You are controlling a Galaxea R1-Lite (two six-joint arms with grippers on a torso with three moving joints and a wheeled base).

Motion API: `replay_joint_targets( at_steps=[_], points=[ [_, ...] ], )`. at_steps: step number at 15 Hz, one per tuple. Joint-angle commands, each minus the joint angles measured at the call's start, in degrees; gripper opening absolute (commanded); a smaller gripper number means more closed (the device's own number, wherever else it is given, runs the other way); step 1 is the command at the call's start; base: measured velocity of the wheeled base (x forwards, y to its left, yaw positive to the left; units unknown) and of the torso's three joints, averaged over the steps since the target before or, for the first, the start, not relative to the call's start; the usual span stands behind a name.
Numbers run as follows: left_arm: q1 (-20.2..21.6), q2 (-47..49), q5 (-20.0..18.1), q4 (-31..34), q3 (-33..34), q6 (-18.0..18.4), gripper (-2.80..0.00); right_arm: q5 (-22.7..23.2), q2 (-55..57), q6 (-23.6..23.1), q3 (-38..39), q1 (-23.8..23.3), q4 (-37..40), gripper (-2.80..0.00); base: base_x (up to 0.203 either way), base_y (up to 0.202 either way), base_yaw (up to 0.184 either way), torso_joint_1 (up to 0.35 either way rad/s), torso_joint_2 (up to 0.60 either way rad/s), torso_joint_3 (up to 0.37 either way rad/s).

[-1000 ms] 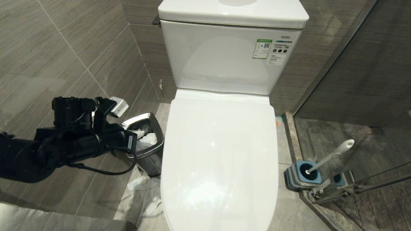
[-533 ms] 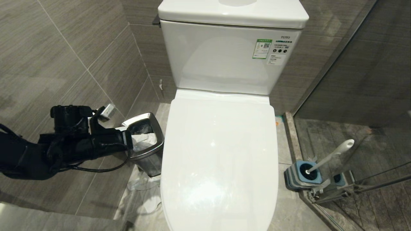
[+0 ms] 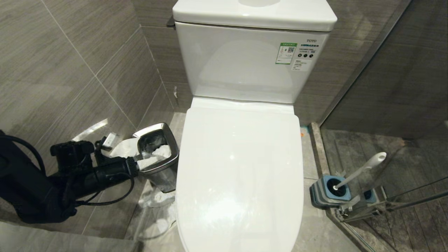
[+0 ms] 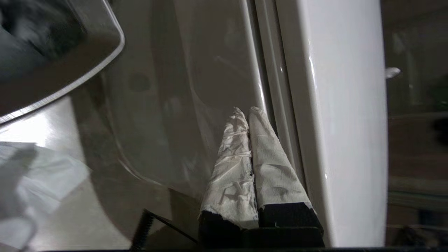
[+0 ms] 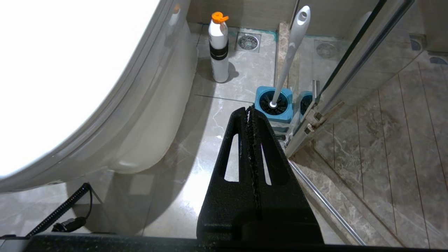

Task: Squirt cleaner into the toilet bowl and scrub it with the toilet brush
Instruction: Use the left hand to lift the toilet lid slightly

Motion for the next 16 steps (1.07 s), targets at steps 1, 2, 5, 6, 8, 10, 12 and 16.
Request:
replay_joint_targets(
  at_steps=[1, 2, 5, 6, 8, 10, 12, 16],
  points=[
    [1.84, 0.80, -6.60, -3.59, 3.95, -0.63, -2.80, 0.08, 0.05, 0.02, 0.00, 0.00, -0.04, -2.80, 0.000, 0.000, 0.000, 0.000, 0.00, 0.000],
    [2.97, 0.77, -9.84, -5.77, 6.01, -1.08, -2.80, 0.09, 0.05, 0.02, 0.00, 0.00, -0.04, -2.80, 0.000, 0.000, 0.000, 0.000, 0.00, 0.000],
    [5.28, 0.33, -17.85, -7.70, 10.11, -1.34, -2.80, 0.01, -0.02, 0.02, 0.00, 0.00, -0.04, -2.80, 0.000, 0.000, 0.000, 0.000, 0.00, 0.000],
    [5.36, -0.21, -18.14, -7.72, 11.05, -1.42, -2.80, 0.01, 0.05, 0.02, 0.00, 0.00, -0.04, -2.80, 0.000, 0.000, 0.000, 0.000, 0.00, 0.000],
    [5.42, -0.42, -18.38, -7.72, 14.05, -1.39, -2.80, 0.01, 0.05, 0.02, 0.00, 0.00, -0.04, -2.80, 0.000, 0.000, 0.000, 0.000, 0.00, 0.000],
    [5.27, -0.12, -18.48, -7.72, 16.59, -1.13, -2.80, 0.01, -0.02, 0.02, 0.00, 0.00, -0.04, -2.80, 0.000, 0.000, 0.000, 0.000, 0.00, 0.000],
    [4.88, 0.04, -18.45, -7.72, 16.95, -1.17, -2.80, 0.04, -0.03, 0.02, 0.00, 0.00, -0.04, -2.80, 0.000, 0.000, 0.000, 0.000, 0.00, 0.000],
    [3.77, 0.40, -19.64, -8.18, 21.05, 0.43, 0.00, 0.01, 0.05, 0.02, 0.00, 0.00, -0.04, -2.80, 0.000, 0.000, 0.000, 0.000, 0.00, 0.000]
  ],
)
